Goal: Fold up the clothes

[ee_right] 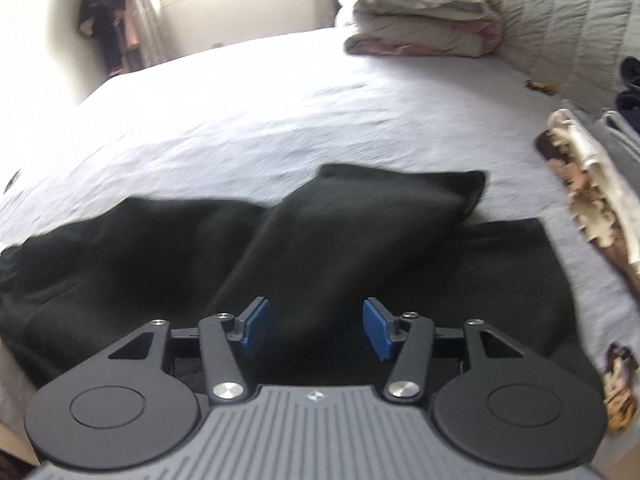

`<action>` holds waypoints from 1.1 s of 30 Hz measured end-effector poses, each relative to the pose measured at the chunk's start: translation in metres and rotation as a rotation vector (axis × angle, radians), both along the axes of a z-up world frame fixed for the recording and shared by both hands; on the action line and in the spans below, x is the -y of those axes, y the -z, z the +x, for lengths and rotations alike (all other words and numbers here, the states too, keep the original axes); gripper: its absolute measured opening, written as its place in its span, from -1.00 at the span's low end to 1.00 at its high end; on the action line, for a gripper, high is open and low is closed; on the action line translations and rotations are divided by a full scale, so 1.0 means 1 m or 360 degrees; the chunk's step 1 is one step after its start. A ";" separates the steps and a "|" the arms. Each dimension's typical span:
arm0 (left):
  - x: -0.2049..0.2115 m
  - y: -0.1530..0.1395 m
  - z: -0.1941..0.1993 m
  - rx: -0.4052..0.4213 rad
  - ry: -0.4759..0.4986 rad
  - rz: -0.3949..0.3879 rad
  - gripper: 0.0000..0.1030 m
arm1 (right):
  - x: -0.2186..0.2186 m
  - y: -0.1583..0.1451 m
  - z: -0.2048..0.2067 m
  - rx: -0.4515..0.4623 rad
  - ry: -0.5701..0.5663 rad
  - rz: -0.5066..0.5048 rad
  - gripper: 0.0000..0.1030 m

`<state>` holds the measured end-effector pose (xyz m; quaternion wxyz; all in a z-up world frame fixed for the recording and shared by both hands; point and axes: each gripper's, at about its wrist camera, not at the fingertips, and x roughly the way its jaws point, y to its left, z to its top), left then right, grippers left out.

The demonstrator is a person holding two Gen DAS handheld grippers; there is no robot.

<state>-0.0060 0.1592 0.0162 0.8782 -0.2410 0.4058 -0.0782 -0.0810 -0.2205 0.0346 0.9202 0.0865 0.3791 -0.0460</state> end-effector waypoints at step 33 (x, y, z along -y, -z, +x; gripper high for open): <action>0.274 0.001 0.037 0.0219 0.0855 0.0531 -0.76 | 0.149 0.028 0.134 0.0356 0.0120 0.1148 -0.79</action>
